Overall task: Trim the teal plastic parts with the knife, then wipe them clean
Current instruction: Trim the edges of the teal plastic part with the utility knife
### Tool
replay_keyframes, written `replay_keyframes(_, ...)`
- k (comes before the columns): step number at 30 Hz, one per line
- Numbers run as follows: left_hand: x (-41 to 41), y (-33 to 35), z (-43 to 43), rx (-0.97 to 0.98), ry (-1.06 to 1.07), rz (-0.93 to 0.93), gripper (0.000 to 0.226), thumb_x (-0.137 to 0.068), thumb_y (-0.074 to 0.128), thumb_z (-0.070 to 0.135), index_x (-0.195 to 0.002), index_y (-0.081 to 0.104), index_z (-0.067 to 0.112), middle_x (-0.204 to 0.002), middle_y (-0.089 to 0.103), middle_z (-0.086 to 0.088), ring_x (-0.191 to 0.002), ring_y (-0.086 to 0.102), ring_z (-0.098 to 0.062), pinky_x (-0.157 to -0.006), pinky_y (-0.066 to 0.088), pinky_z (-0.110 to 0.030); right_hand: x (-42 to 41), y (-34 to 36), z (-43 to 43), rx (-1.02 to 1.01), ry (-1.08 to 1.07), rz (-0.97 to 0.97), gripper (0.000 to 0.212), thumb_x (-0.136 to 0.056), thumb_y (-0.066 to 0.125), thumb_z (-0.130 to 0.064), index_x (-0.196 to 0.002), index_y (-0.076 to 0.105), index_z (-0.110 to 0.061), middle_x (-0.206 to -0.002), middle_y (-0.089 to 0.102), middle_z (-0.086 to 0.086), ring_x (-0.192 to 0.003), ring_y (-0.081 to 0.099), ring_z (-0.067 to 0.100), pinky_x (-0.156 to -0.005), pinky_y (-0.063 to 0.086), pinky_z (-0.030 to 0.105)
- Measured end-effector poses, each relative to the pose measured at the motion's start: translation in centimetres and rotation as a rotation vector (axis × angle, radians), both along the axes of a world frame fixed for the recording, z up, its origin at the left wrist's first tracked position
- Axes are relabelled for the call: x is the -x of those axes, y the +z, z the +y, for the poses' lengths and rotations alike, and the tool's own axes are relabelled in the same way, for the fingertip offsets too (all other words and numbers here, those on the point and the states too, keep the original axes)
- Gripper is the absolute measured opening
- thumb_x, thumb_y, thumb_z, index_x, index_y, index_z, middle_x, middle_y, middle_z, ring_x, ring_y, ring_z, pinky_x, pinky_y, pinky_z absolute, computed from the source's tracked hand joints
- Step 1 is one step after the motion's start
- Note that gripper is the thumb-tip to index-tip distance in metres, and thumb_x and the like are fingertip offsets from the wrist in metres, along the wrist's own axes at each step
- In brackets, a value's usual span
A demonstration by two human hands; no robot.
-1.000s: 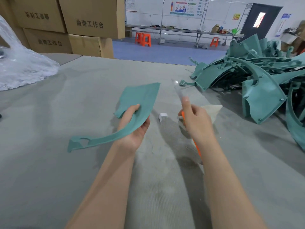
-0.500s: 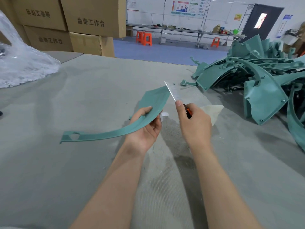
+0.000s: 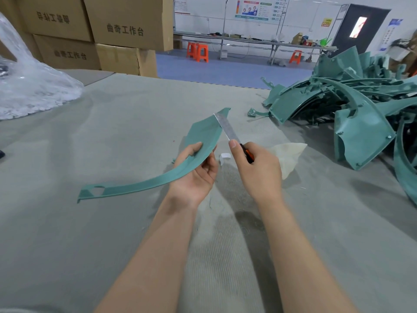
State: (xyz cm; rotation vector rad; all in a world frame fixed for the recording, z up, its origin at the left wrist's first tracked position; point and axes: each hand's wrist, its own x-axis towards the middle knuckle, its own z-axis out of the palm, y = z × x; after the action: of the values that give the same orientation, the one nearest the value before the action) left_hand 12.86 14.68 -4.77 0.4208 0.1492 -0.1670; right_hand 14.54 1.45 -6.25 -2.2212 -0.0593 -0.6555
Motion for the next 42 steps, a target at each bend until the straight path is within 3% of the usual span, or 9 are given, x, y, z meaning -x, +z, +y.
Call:
replay_keyframes(9,-0.2,-0.2,0.5,0.035,0.070,-0.007,0.015,-0.090,0.055,0.006,-0.078,0.063,0.005,-0.073,0.066,-0.007,-0.051,0.062,-0.009,-0.051,0.052,-0.017,0.3,-0.1,1.0,0.063,0.101,-0.006,0.055,-0.091,0.047,-0.059,-0.066,0.051,-0.010,-0.050,0.039,-0.003,-0.051,0.040,0.016,-0.051,0.032,0.033)
replay_keyframes(16,-0.3,-0.1,0.8,0.059,0.088,0.006,0.010,-0.091,0.053,0.006,-0.084,0.061,0.004,-0.070,0.067,-0.008,-0.050,0.061,-0.009,-0.049,0.051,-0.017,0.5,0.0,1.3,0.072,0.138,-0.014,0.056,-0.092,0.050,-0.056,-0.065,0.047,-0.008,-0.049,0.037,-0.003,-0.050,0.037,0.018,-0.051,0.031,0.033)
replay_keyframes(22,-0.3,-0.1,0.8,0.055,0.107,0.000,0.012,-0.091,0.053,0.006,-0.082,0.061,0.005,-0.070,0.067,-0.006,-0.050,0.061,-0.009,-0.049,0.051,-0.016,0.6,-0.1,1.3,0.069,0.165,-0.001,0.052,-0.092,0.051,-0.056,-0.059,0.038,-0.017,-0.048,0.033,-0.005,-0.048,0.034,0.014,-0.050,0.029,0.032)
replay_keyframes(42,-0.5,-0.1,0.8,0.084,0.169,0.036,0.012,-0.091,0.054,0.006,-0.081,0.059,0.004,-0.065,0.066,-0.006,-0.046,0.060,-0.011,-0.047,0.050,-0.017,0.6,0.0,1.4,0.065,0.239,0.005,0.051,-0.092,0.051,-0.055,-0.057,0.036,-0.021,-0.046,0.032,-0.006,-0.047,0.033,0.012,-0.051,0.027,0.031)
